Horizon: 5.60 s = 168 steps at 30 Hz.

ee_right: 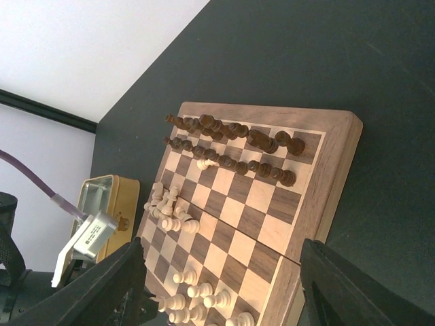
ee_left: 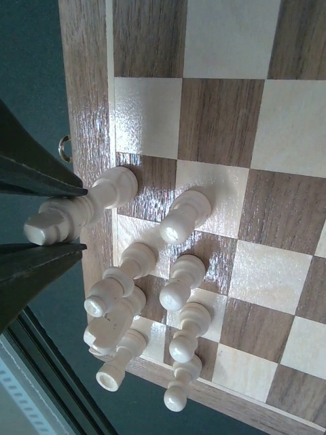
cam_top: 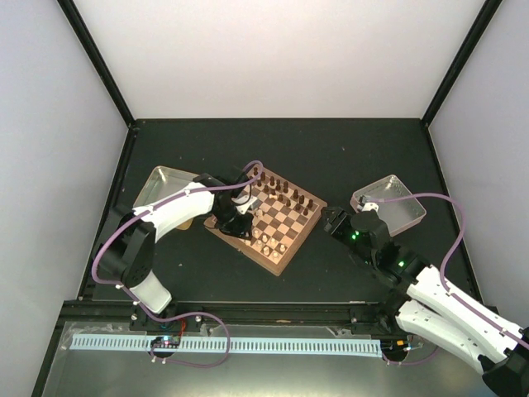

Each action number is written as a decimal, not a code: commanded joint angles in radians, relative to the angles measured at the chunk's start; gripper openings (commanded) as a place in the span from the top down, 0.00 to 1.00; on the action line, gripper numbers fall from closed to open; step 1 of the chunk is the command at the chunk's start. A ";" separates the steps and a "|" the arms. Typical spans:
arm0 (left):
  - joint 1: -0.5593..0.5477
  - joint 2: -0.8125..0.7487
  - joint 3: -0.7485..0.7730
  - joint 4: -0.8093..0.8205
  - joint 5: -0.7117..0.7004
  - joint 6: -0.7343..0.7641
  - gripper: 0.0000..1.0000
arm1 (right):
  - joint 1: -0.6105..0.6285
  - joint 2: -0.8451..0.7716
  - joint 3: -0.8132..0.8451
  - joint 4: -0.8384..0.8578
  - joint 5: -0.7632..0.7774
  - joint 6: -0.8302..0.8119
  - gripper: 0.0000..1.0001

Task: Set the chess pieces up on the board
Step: Place the chess piece on the chessboard, then pick up the chess piece from the chessboard.

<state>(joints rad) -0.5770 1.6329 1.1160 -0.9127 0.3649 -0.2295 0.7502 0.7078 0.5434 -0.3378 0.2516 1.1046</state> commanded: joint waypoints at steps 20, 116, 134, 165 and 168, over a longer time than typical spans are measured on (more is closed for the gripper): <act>0.001 -0.004 -0.007 0.063 0.008 -0.002 0.69 | -0.004 0.005 -0.015 0.034 -0.017 -0.058 0.36; 0.121 -0.923 -0.590 0.891 0.119 -0.662 0.26 | 0.224 0.701 0.663 -0.109 -0.326 -0.961 0.93; 0.177 -0.845 -0.645 1.101 0.309 -0.767 0.63 | 0.224 0.639 0.661 -0.125 -0.404 -0.987 0.95; 0.110 -0.743 -0.527 0.670 -0.195 -0.340 0.97 | 0.220 0.598 0.564 -0.206 0.150 -0.705 0.96; 0.060 -0.640 -0.505 0.681 -0.256 -0.322 0.97 | 0.219 0.575 0.525 -0.197 0.177 -0.665 0.96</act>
<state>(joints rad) -0.4622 0.8955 0.5484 -0.1982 0.2611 -0.6197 0.9703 1.3285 1.1080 -0.5240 0.3073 0.3454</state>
